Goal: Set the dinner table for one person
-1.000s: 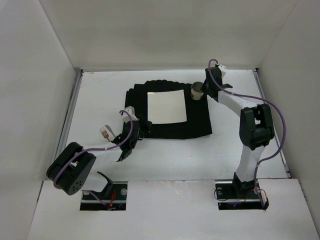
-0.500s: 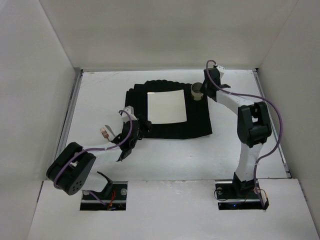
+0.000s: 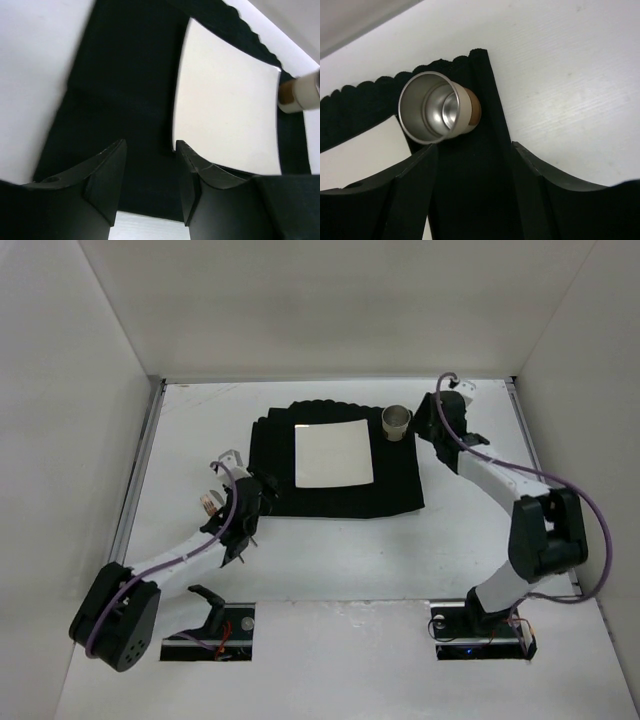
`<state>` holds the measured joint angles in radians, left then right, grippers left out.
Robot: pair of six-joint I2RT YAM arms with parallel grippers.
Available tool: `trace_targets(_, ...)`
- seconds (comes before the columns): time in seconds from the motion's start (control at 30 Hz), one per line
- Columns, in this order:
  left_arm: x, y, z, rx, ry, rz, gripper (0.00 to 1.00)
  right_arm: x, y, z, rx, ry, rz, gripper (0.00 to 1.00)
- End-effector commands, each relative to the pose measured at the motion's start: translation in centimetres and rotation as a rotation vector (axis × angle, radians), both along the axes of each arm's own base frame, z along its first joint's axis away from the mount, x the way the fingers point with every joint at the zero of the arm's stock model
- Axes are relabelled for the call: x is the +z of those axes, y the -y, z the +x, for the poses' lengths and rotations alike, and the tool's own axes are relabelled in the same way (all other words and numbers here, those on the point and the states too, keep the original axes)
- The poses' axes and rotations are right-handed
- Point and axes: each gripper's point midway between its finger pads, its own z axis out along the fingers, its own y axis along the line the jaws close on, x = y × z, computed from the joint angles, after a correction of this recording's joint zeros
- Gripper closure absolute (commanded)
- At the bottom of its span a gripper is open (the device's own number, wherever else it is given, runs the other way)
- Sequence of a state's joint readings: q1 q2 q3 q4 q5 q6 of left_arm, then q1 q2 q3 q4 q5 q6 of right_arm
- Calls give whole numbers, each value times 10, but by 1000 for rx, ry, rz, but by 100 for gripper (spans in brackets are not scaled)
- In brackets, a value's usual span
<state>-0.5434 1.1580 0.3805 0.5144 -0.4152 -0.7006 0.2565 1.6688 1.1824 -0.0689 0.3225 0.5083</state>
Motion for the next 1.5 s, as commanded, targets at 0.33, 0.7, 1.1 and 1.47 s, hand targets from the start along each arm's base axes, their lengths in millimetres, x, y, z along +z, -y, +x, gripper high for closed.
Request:
trace_targets(0.33,-40,-94,-76,263,-375,148,80,-3,-122,-121,309,135,202,87)
trace_targets(0.7,-63,-79,-72,247,-489,221,73,-16,-136,-155,415,146,213,78)
trace_targets(1.1,-84,-85,-72,275,-554,294,86,-14,-140,-159,454,153,241,74)
trace_targets(1.47,-8,-91,-78,276,-418,315,98,-10,-119,-153,391,175,247,49)
